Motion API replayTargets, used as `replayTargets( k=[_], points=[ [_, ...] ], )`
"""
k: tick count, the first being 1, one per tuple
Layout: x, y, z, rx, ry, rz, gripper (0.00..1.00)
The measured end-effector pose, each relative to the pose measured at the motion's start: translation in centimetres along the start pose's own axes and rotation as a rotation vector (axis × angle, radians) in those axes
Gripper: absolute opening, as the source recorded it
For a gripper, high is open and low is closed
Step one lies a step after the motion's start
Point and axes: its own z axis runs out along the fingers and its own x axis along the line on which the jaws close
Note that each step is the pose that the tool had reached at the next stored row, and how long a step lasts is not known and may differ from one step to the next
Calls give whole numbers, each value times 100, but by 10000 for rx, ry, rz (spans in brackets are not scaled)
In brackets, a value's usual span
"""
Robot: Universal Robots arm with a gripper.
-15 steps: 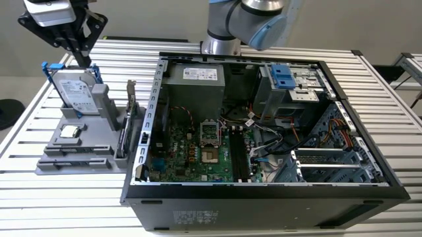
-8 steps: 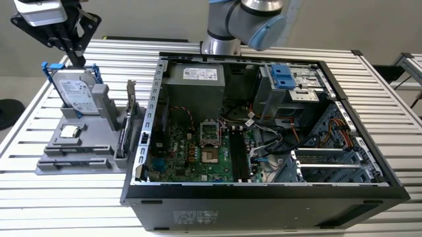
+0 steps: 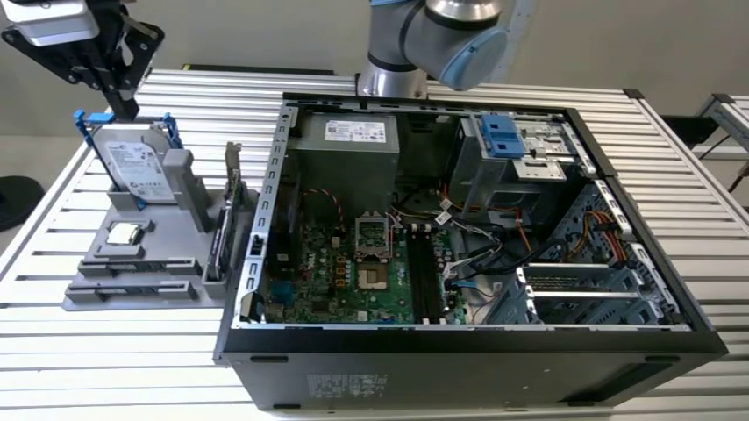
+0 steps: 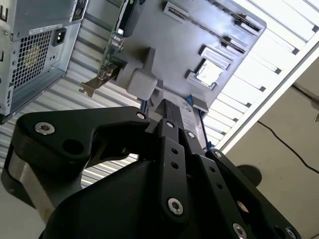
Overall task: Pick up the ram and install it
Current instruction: 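Reach for the ram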
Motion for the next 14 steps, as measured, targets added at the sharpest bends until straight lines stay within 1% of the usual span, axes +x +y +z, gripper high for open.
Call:
replayTargets(
  k=[8,14],
  points=[
    [112,-7,0,0,1,0,0],
    [179,-11,2,0,0,1,0]
  ],
)
